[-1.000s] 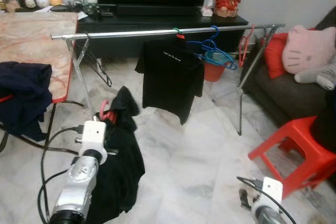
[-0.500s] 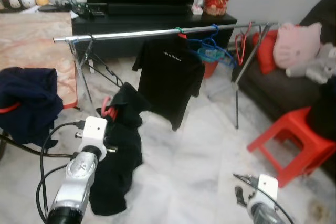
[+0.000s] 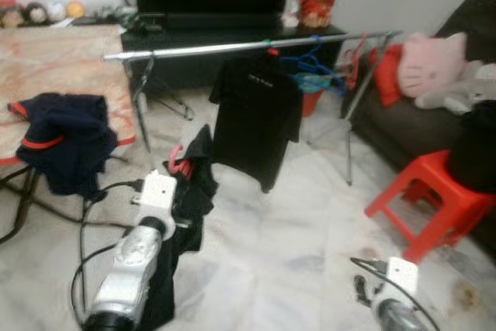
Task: Hang hanger
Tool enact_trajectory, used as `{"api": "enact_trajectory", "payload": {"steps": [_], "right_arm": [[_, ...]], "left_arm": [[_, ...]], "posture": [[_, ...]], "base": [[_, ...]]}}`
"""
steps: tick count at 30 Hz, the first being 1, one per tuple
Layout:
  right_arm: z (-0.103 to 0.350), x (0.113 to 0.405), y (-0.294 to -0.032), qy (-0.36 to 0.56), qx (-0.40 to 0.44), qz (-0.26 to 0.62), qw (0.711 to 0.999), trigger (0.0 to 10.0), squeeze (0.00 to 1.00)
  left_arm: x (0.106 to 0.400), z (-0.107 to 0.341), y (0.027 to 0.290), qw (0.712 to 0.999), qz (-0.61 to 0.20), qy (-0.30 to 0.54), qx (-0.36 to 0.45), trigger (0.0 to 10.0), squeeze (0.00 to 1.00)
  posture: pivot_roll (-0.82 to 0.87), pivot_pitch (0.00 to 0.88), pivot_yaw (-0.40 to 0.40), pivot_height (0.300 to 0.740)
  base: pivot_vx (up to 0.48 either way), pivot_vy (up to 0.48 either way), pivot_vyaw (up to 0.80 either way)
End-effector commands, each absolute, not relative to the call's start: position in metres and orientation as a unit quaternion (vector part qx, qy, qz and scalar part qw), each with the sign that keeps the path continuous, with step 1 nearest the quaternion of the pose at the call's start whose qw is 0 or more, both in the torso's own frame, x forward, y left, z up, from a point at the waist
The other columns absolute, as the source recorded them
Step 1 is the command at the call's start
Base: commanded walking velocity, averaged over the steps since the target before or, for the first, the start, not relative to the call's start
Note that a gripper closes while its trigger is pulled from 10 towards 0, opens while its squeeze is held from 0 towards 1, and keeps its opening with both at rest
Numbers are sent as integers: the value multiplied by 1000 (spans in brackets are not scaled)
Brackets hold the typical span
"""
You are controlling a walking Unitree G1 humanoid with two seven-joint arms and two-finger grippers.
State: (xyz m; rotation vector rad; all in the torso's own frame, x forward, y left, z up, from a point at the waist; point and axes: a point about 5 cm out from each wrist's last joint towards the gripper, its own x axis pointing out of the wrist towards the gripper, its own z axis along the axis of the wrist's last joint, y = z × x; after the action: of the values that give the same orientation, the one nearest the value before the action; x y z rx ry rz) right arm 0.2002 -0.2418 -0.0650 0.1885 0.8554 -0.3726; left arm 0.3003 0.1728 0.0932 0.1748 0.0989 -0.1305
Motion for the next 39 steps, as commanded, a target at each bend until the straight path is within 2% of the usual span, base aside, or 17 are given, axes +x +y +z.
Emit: {"api": "enact_trajectory", "payload": {"steps": [1,6,39], "right_arm": [[-56,214,-245,394,88,-178,897,10000,0],[-56,215,-245,395,87,-176,898,10000,0],[-55,218,-243,399,85,-166,898,10000,0]], "left_arm": [[302,103,169,994,-70,29,82,10000,0],[301,102,169,993,-73,34,85,10000,0],[304,101,163,990,-91,47,93,10000,0]], "posture": [[37,0,-105,740],[41,0,-106,740],[38,0,-103,740]], "base": [[0,0,0],[191,0,0],[371,0,0]]}}
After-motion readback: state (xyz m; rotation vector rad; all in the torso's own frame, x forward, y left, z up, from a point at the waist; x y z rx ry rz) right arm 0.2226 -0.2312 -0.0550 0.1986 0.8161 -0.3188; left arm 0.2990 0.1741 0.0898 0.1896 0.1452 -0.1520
